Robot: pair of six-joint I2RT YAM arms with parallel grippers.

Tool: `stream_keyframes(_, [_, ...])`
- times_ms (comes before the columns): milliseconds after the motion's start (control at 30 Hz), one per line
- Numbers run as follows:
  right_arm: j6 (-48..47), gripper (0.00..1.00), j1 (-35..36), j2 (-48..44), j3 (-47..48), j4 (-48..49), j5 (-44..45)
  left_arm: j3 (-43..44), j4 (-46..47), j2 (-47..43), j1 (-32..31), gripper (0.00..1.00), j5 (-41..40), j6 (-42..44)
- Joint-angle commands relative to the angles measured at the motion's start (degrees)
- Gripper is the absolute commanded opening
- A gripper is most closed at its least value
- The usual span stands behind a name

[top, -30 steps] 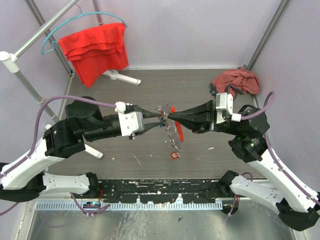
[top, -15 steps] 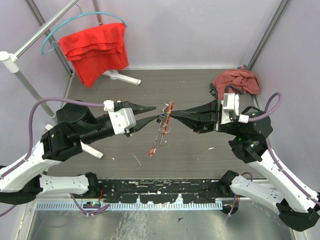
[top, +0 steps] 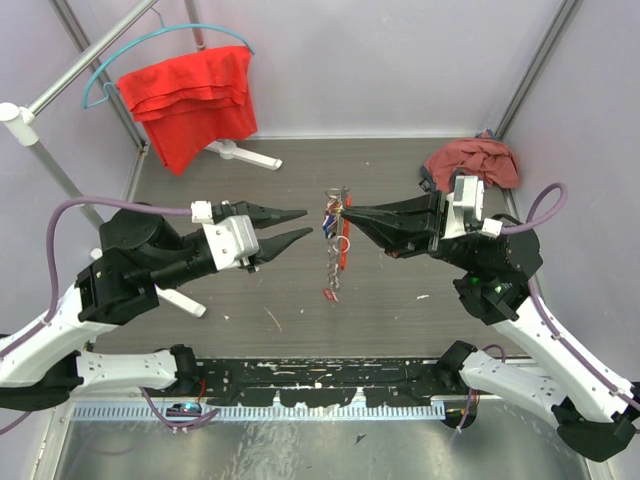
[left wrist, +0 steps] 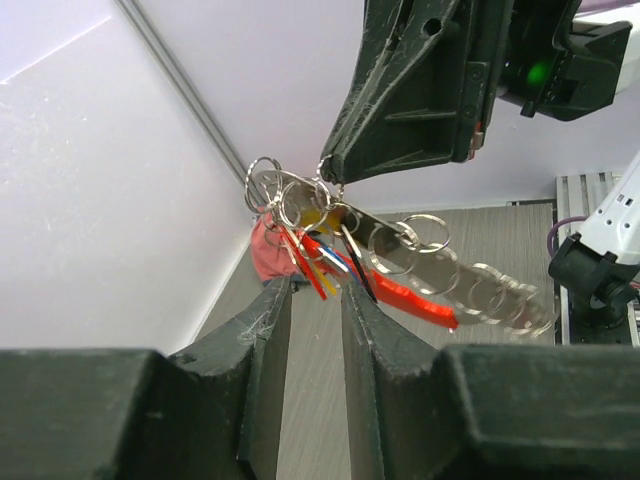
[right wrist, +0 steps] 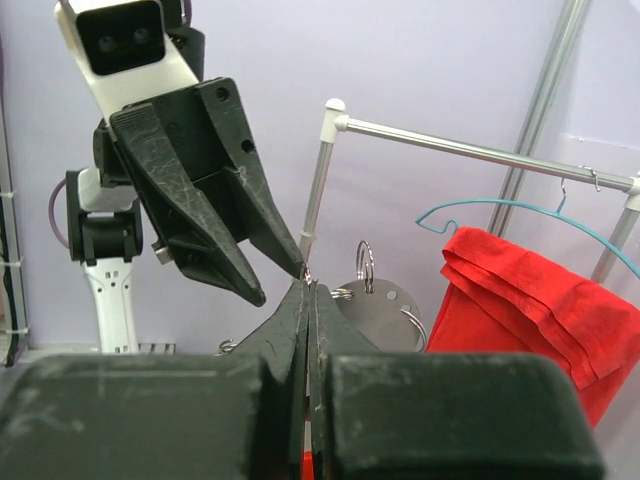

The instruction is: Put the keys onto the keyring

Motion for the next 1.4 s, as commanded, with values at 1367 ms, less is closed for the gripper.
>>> stream_keyframes(1367, [4.01, 0.01, 0.12, 0.81, 1.00, 9.38, -3.48, -2.47, 5.23, 2.99, -0.07, 0.32, 4.15, -3.56])
